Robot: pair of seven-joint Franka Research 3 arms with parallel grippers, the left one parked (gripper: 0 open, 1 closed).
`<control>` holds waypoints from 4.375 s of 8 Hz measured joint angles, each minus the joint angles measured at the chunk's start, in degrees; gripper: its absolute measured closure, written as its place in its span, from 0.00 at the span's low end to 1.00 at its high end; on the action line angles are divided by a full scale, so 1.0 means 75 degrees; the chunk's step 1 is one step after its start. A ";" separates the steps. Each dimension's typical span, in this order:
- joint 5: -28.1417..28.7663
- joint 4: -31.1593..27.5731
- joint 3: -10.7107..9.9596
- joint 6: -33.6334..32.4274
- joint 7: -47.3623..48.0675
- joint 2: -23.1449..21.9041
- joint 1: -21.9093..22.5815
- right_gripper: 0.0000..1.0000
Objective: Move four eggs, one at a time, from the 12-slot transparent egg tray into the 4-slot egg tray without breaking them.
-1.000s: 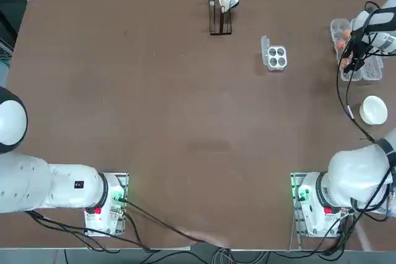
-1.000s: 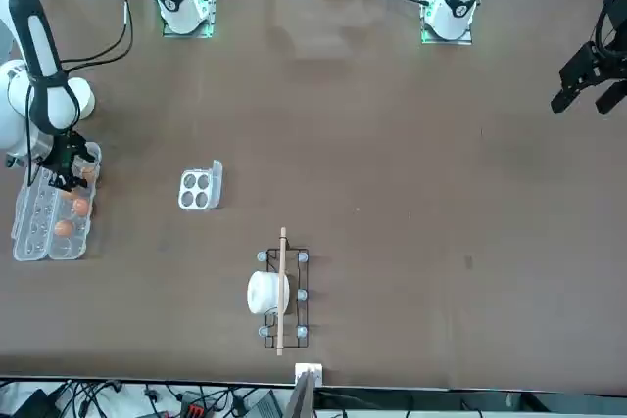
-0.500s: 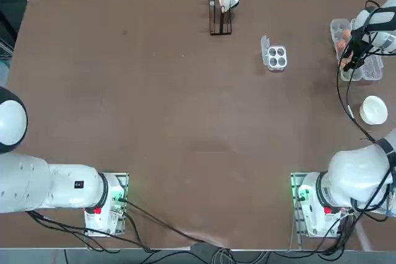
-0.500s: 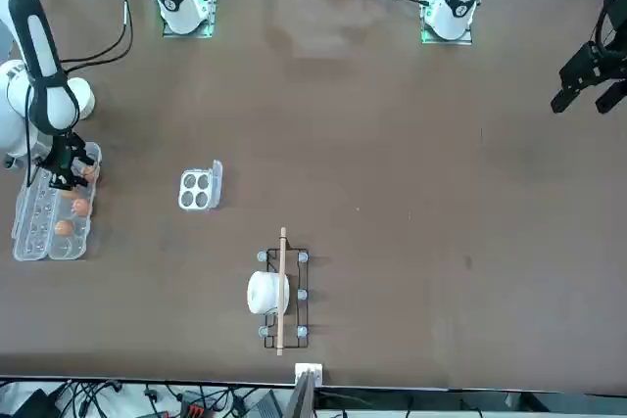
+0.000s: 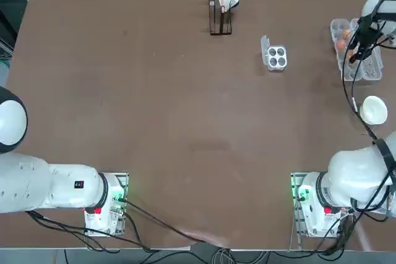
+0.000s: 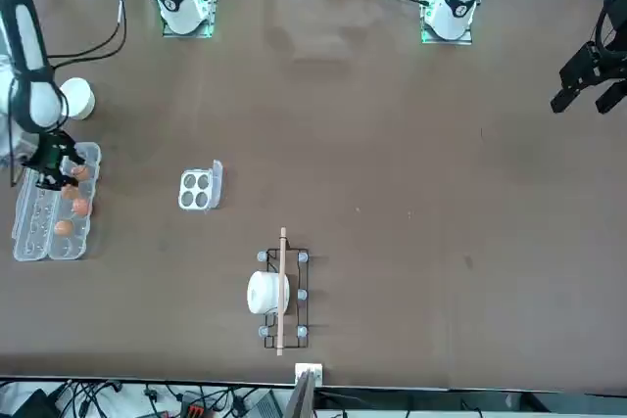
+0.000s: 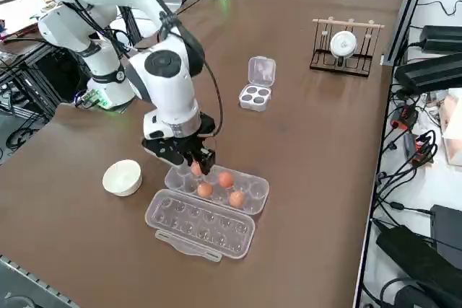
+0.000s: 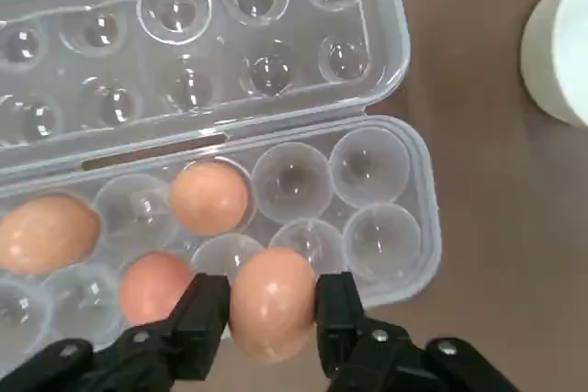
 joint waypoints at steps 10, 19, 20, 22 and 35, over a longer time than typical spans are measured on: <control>0.1525 0.0666 0.0787 -0.1978 0.0613 -0.0867 0.2695 0.44; 0.2176 -0.1572 0.0749 0.1607 0.0999 -0.0696 0.4186 0.44; 0.2197 -0.1638 0.0744 0.1752 0.1000 -0.0665 0.4186 0.44; 0.2407 -0.1679 0.0745 0.1833 0.1011 -0.0601 0.4195 0.44; 0.2532 -0.1756 0.0725 0.2018 0.1003 -0.0442 0.4317 0.01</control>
